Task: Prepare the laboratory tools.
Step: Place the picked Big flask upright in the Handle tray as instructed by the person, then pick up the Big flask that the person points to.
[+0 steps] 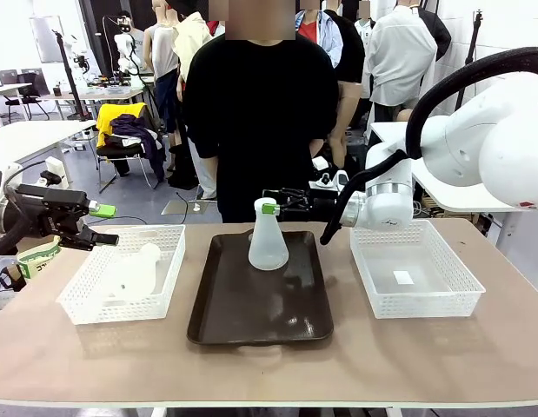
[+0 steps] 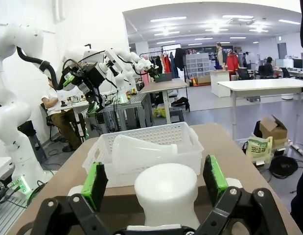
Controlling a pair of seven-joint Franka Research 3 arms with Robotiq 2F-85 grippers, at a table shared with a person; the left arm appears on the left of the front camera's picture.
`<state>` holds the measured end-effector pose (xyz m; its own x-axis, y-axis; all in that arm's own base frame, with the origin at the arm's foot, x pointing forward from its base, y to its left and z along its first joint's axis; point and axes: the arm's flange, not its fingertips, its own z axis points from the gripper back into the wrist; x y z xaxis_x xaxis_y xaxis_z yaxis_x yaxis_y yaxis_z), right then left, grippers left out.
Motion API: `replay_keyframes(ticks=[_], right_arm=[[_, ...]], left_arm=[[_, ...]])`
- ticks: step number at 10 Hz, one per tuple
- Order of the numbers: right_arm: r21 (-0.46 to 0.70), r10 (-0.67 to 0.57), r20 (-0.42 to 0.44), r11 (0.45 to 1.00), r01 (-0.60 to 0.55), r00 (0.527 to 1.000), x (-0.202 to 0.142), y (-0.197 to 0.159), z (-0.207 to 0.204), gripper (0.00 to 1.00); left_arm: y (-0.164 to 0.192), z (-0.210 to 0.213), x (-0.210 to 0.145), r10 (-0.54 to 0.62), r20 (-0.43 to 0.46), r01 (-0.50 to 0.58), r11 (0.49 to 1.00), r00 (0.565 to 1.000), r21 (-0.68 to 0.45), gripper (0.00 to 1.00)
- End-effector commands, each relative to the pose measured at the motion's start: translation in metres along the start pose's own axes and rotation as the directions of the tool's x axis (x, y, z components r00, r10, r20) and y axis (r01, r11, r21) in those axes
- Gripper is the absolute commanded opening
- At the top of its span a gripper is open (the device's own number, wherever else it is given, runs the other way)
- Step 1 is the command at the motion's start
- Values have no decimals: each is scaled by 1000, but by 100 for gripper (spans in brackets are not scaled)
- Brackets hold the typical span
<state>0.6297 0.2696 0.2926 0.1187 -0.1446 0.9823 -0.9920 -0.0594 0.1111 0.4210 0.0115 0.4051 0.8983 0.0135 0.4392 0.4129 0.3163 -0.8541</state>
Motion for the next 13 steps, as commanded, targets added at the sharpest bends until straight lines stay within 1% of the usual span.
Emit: replay_keyframes(ticks=[1,6,7,8,10,11,13], right_arm=[[14,11,-1,1000,-11,1000,-2,1,0,100],[1,0,-1,1000,0,1000,0,0,0,100],[-12,-23,-92,1000,22,995,10,2,2,100],[-31,-21,-165,999,16,986,20,1,6,100],[-58,4,-231,998,-18,973,36,4,11,100],[-79,18,-278,996,-42,960,43,8,15,100],[-163,43,-376,980,-112,926,62,22,30,100]], left_arm=[[-1,1,0,-5,6,5,1000,1000,-9,100],[-1,1,0,-5,6,5,1000,1000,-9,100],[-1,1,0,-5,6,5,1000,1000,-9,100],[-1,1,0,-5,6,5,1000,1000,-9,100],[-1,1,0,-5,6,5,1000,1000,-9,100],[-1,1,0,-5,6,5,1000,1000,-9,100],[-1,1,0,-5,6,5,1000,1000,-9,100]])
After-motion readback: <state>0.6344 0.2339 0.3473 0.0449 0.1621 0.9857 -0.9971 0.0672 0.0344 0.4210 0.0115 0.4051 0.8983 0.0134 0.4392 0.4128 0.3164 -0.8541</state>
